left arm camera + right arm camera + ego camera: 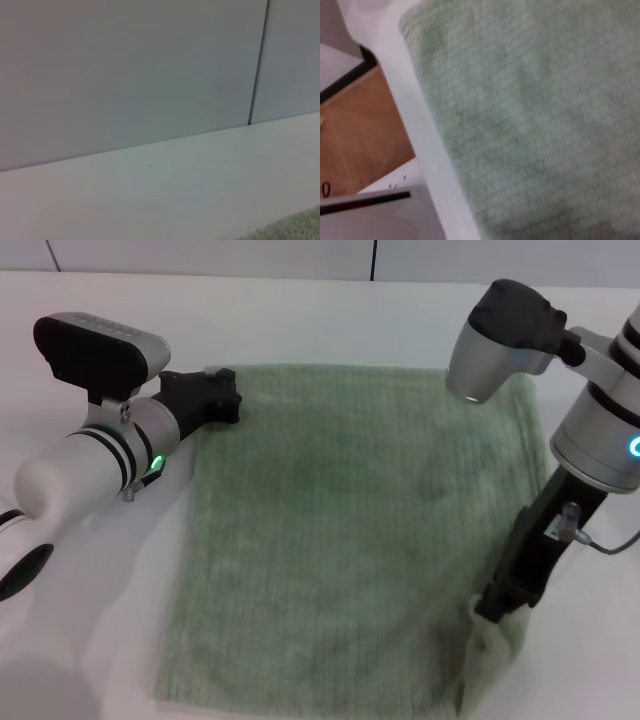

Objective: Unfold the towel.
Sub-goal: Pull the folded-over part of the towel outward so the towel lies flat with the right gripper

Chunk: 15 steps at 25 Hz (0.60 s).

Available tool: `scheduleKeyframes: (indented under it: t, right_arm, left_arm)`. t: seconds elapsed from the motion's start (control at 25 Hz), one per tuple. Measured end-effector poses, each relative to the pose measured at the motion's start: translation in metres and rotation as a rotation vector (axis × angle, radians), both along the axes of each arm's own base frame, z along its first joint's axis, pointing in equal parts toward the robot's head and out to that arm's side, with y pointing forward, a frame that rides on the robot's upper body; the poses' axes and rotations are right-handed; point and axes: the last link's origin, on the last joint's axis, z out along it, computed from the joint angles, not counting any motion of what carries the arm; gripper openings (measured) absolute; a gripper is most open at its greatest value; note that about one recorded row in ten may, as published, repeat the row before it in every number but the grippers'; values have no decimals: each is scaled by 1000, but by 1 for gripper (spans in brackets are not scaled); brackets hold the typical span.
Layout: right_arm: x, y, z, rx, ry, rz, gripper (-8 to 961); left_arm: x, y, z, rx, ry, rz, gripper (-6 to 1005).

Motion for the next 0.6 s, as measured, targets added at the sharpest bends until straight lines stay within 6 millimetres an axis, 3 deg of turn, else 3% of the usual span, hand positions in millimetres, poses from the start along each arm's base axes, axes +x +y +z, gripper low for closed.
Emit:
scheduleKeyframes:
  t: [0.6]
  right_arm:
    - [7, -12, 2, -68, -149, -26, 154]
  left_arm:
    - [2, 0, -1, -2, -4, -2, 118]
